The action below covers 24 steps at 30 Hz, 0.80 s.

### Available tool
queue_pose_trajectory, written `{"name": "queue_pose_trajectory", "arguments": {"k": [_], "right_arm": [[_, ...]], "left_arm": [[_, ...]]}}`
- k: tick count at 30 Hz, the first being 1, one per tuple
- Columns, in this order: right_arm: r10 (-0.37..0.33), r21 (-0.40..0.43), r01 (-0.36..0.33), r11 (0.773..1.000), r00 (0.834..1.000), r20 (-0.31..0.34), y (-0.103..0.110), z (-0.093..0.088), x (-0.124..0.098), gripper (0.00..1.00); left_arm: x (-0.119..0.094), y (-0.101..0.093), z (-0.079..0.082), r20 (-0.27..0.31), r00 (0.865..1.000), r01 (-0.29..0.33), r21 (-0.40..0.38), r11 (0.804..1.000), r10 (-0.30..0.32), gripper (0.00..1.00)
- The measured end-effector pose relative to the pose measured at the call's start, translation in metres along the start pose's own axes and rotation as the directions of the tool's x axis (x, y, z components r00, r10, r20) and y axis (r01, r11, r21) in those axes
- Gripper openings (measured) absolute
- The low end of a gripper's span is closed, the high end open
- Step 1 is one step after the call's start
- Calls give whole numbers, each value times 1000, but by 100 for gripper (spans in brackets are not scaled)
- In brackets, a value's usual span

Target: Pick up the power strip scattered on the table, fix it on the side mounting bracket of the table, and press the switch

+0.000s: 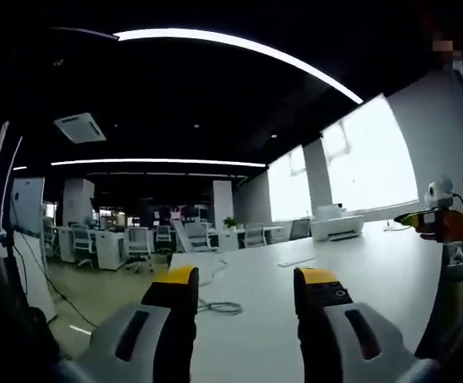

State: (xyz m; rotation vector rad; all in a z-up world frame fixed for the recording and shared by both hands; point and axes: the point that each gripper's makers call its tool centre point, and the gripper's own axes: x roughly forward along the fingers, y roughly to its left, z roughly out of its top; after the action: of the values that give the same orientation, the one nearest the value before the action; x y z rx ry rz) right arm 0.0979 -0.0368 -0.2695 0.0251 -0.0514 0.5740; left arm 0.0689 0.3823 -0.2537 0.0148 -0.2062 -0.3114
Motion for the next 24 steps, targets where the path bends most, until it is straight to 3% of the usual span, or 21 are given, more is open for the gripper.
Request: {"name": "queue_pose_trajectory", "arguments": {"k": [8, 14, 24], "right_arm": [[-58, 22, 58, 998, 998, -5, -18, -15, -18, 54], [-97, 1, 97, 995, 995, -9, -26, -23, -18, 61], [-110, 10, 110, 994, 994, 8, -31, -20, -13, 61]], "left_arm": [[-3, 3, -8, 11, 999, -34, -4, 999, 34, 60], [-1, 5, -12, 15, 998, -58, 3, 998, 58, 71], [1, 8, -15, 5, 997, -73, 0, 997, 73, 71]]}}
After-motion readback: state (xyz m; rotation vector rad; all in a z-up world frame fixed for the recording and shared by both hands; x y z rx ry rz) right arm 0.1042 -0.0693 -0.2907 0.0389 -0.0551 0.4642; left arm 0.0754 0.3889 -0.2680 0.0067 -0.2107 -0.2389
